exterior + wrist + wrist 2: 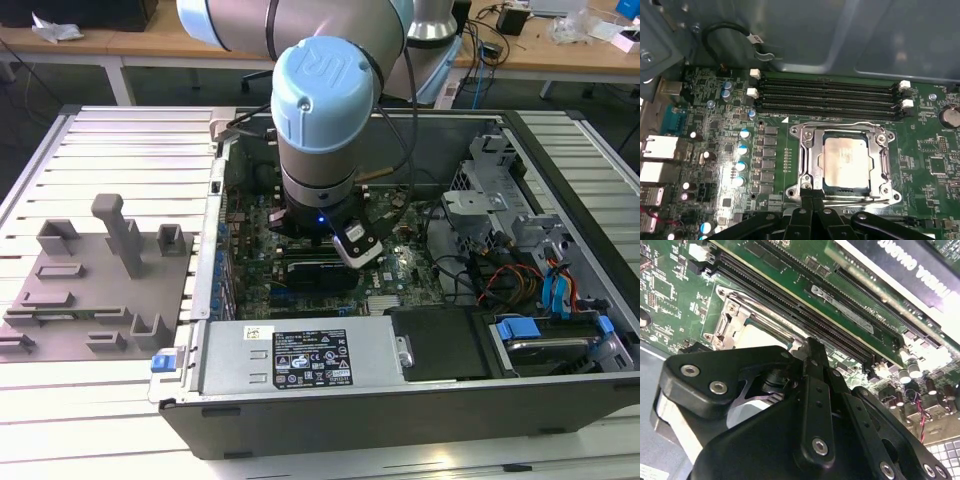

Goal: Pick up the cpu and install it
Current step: 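Install the second cpu locking lever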

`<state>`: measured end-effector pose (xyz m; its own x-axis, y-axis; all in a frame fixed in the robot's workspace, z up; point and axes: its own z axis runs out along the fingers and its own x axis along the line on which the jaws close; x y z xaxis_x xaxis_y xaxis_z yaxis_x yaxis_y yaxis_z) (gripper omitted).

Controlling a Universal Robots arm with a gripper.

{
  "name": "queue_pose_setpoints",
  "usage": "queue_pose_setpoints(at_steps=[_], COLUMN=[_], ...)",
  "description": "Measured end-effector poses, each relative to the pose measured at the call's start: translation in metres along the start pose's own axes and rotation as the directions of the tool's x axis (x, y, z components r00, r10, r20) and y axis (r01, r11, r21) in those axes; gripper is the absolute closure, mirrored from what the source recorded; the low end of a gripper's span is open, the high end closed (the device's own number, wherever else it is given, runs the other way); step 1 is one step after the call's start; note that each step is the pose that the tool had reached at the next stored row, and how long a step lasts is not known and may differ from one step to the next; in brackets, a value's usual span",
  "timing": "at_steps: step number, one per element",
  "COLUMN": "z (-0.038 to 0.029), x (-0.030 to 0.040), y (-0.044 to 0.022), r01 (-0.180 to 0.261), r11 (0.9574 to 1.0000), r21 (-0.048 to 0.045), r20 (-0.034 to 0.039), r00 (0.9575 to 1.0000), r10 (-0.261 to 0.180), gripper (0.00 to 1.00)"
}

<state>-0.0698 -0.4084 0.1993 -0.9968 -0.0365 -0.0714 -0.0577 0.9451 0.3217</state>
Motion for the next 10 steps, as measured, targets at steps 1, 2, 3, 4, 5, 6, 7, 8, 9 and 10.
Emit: queue_pose_setpoints(at_steps=[1, 2, 3, 4, 5, 6, 7, 8, 9, 10], z=[0.0009, 0.0016, 0.0016, 0.0016, 0.0015, 0.0013, 0.0011, 0.0008, 0.0007, 0.0005], x=[0.0010, 0.0019, 0.0021, 0.0021, 0.0022, 0.0024, 0.0024, 0.0024, 0.0025, 0.0026], y=[-0.0002, -0.0004, -0.0005, -0.0005, -0.0011, -0.0016, -0.0021, -0.0030, -0.0035, -0.0039], r01=[-0.005, -0.011, -0.014, -0.016, -0.022, -0.025, -0.027, -0.031, -0.033, -0.035], r11=[1.0000, 0.9999, 0.9999, 0.9999, 0.9998, 0.9997, 0.9996, 0.9995, 0.9994, 0.9994], r21=[-0.0034, -0.0036, -0.0033, -0.0032, -0.0029, -0.0027, -0.0026, -0.0023, -0.0022, -0.0021], r20=[0.0019, 0.0037, 0.0048, 0.0057, 0.0076, 0.0088, 0.0095, 0.0109, 0.0116, 0.0121], r00=[1.0000, 0.9999, 0.9999, 0.9999, 0.9997, 0.9996, 0.9996, 0.9995, 0.9994, 0.9993], r10=[0.005, 0.011, 0.014, 0.016, 0.022, 0.025, 0.027, 0.031, 0.033, 0.035], gripper=[0.89, 0.89, 0.89, 0.89, 0.89, 0.89, 0.89, 0.89, 0.89, 0.89])
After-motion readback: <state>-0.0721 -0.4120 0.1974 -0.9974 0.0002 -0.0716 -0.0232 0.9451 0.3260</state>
